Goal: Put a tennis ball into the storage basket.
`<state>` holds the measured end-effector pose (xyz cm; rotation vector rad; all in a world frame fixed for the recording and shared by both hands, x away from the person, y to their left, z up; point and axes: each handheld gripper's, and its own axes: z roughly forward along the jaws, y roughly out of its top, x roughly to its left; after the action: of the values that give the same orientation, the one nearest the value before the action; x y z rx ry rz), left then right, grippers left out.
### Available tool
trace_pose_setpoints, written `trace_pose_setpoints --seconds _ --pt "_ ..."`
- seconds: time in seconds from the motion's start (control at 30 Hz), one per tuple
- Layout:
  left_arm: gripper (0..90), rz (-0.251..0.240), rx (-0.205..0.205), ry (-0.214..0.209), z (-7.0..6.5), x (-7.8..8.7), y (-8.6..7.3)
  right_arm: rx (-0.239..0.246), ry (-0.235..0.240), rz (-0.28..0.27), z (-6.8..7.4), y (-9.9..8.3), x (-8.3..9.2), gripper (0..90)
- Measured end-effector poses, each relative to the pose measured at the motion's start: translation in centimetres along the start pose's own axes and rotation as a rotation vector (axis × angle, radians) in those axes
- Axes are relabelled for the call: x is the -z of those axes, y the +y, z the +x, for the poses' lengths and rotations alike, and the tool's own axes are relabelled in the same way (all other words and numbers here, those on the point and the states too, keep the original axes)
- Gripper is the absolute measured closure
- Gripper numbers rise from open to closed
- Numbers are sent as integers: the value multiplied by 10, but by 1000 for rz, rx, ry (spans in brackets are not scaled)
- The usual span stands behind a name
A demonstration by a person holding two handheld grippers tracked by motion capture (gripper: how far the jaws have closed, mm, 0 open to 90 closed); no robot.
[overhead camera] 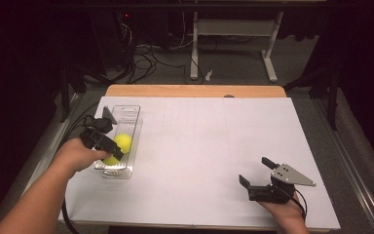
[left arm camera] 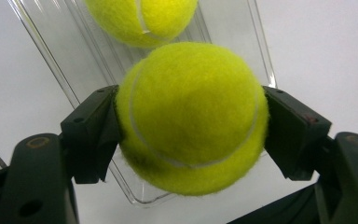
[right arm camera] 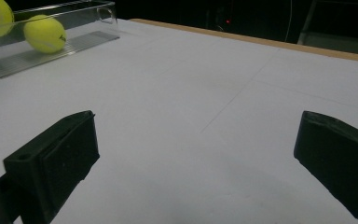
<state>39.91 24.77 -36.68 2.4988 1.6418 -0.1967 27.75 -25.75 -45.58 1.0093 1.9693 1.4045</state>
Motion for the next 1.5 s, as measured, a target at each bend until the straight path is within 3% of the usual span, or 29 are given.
trace_pose_setpoints --seconds 0.3,0.87,0.97,1.1,1.5 --pt "268 11 0 12 0 -6 1 -1 0 1 -1 0 0 5" --pt "262 -10 -2 16 -1 -1 -1 1 1 1 0 0 0 5" --pt "187 -35 5 11 -1 3 -1 0 1 0 0 0 0 5" --pt "91 -56 -19 0 -5 12 -2 -4 2 -3 0 0 0 5" --pt "70 -48 -17 -6 -7 15 -4 -3 2 -5 0 1 0 5"
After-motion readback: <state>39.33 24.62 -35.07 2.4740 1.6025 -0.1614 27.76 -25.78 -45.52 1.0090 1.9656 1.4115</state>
